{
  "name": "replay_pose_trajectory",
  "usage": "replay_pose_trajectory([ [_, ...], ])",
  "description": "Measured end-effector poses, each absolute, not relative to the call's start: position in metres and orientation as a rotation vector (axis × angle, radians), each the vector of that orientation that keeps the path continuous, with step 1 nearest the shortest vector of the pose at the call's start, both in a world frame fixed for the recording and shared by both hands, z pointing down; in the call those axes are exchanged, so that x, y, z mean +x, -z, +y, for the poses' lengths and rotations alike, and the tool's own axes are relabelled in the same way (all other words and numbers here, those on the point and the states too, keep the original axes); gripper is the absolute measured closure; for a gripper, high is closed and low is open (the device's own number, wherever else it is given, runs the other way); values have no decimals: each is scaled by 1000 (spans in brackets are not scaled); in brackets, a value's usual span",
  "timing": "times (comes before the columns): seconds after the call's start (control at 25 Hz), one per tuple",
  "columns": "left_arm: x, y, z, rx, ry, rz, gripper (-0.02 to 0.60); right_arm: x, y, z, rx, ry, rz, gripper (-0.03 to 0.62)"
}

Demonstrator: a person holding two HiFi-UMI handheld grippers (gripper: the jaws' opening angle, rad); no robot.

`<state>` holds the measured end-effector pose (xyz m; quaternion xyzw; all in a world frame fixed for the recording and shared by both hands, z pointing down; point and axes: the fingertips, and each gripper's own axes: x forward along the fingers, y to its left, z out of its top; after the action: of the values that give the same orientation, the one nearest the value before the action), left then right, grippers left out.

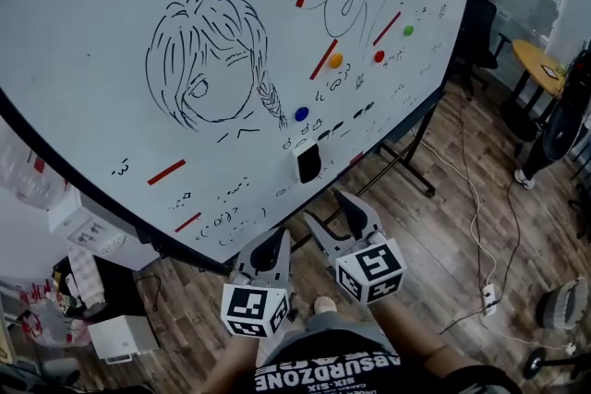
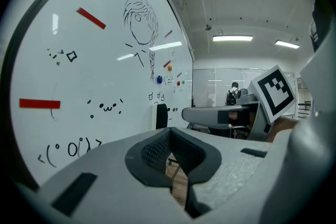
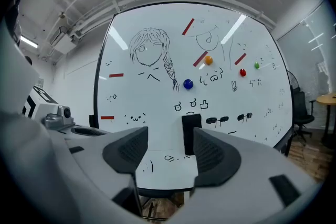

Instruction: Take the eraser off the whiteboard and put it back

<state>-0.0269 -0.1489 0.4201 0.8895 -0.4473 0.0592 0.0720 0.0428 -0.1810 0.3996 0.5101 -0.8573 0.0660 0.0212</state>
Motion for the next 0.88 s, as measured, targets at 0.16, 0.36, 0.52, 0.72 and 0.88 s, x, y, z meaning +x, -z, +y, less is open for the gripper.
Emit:
replay_pose_trajectory([
  [0.16,-22,-420,-156,2671,-178,-1358,577,45,-405,-195,1563,-202,-2654,345],
  [0.36,-17,-427,-164,2660,-189,-1368,577,49,-414,-214,1549,-203,-2642,345],
  [0.52,-17,-431,-170,2641,-192,-1389,577,49,-420,-228,1528,-201,-2640,345],
  [0.72,-20,-434,-180,2623,-198,-1414,577,46,-426,-242,1506,-202,-2638,345],
  [0.88,-22,-435,-189,2610,-200,-1432,577,45,-428,-254,1497,-193,-2632,345],
])
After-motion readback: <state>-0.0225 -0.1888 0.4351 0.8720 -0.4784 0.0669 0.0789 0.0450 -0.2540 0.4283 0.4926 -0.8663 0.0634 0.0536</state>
